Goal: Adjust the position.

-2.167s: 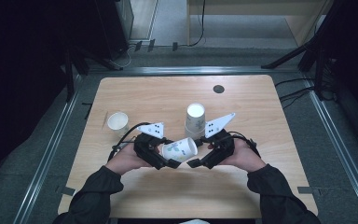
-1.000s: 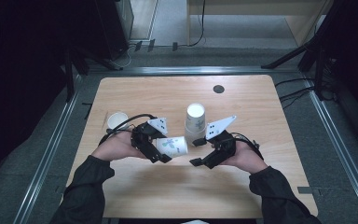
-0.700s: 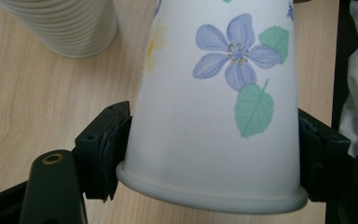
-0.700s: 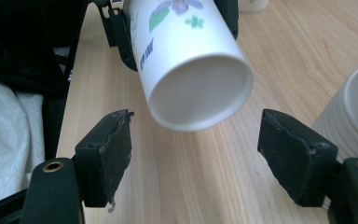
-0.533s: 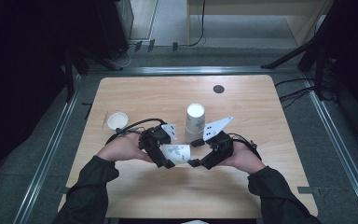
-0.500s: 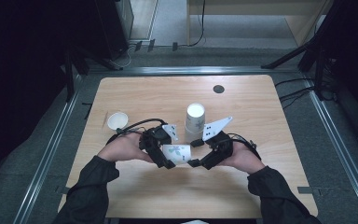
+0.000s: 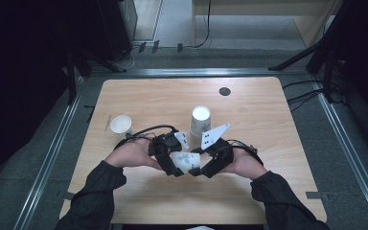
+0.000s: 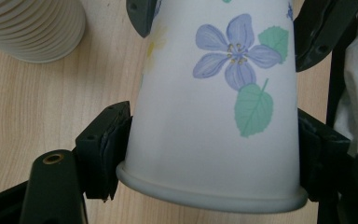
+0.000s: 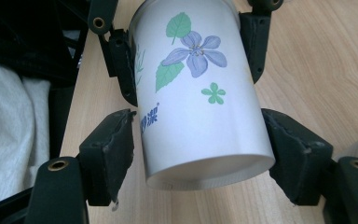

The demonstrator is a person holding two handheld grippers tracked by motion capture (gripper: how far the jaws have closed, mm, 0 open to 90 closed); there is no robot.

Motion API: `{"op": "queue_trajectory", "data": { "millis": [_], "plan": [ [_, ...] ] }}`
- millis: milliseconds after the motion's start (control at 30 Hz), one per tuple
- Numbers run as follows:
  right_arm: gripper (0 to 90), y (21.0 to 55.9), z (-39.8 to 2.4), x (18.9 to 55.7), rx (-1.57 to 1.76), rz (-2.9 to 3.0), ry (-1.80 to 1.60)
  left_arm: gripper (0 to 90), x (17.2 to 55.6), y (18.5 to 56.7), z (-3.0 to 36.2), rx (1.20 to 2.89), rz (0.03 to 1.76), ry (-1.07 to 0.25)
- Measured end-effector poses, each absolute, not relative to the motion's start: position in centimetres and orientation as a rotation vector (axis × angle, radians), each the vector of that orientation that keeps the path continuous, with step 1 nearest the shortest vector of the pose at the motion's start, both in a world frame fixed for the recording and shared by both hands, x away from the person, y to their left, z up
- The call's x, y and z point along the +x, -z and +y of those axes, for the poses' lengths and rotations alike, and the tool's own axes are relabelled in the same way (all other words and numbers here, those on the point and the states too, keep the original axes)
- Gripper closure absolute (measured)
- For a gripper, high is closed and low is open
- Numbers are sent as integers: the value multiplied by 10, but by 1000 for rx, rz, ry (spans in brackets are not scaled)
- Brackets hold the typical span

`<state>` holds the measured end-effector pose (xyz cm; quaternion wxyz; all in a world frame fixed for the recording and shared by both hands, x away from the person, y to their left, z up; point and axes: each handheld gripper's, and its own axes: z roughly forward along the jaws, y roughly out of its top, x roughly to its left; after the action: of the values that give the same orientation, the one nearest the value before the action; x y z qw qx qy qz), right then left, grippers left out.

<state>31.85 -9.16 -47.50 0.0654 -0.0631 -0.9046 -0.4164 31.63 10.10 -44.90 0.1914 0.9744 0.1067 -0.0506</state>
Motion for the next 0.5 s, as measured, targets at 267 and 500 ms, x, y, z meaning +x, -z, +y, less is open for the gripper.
{"op": "queue_trajectory", "data": {
  "millis": [267,500],
  "plan": [
    [332,476,-91,317,-174,-2720,1226,238,315,449,100,2734,264,155],
    [348,474,-91,316,-147,-2741,1230,236,313,449,101,2727,246,134]
  ]
}}
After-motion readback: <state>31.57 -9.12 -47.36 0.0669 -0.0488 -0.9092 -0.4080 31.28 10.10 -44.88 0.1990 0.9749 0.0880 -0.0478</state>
